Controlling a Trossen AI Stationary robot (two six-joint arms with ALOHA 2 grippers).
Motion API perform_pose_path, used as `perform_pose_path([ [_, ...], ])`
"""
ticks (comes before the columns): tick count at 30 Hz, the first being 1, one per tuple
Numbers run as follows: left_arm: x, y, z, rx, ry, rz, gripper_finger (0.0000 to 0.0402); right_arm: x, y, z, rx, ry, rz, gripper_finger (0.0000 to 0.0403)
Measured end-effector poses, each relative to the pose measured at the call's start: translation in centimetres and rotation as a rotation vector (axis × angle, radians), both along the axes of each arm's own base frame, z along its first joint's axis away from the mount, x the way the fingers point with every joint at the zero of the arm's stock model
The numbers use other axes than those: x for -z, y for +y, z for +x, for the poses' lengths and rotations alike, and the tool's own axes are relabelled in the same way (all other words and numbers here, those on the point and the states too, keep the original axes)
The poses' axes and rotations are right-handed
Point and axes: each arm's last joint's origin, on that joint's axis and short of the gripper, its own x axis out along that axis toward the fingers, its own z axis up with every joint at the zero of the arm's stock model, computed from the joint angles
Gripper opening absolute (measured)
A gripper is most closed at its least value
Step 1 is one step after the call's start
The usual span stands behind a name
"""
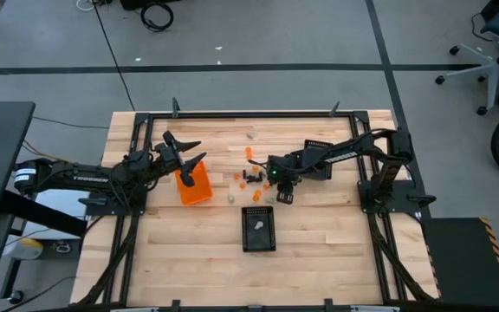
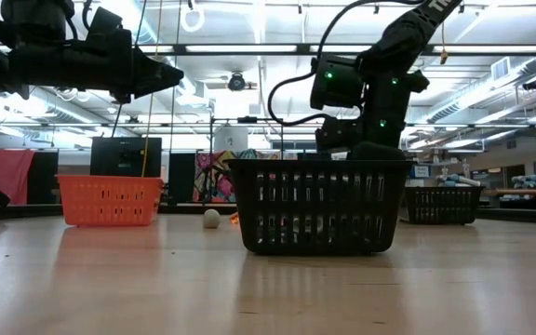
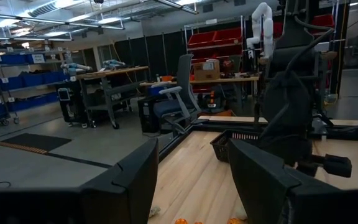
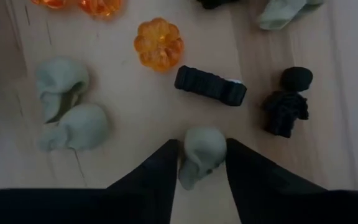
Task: Sort Halloween decoration
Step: Put the white skull toy into the bottom black bin
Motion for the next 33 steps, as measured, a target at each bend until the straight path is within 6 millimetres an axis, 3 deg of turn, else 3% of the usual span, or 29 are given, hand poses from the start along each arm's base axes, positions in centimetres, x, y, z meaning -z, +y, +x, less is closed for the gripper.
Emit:
perform_pose_path([
  [5, 0.0, 0.0, 0.0, 0.000, 0.000, 0.000, 0.0203, 0.0, 0.0, 0.1, 0.002, -0.007, -0.007, 0.0102],
  [10, 0.0, 0.0, 0.0, 0.000, 0.001, 0.000, 0.0203, -0.6, 0.1, 0.5, -0.004, 0.015, -0.019, 0.0095],
  [18, 0.0, 0.0, 0.0, 0.000, 0.004, 0.000, 0.0203, -4.0, 1.5, 2.7, -0.060, -0.016, -0.027, 0.0095],
  [26, 0.1, 0.0, 0.0, 0.000, 0.008, -0.001, 0.0203, -7.2, 5.2, 4.8, -0.228, -0.162, 0.150, 0.0095],
  [33, 0.1, 0.0, 0.0, 0.000, 0.007, -0.001, 0.0203, -7.1, 9.1, 5.5, -0.330, -0.227, 0.208, 0.0095],
])
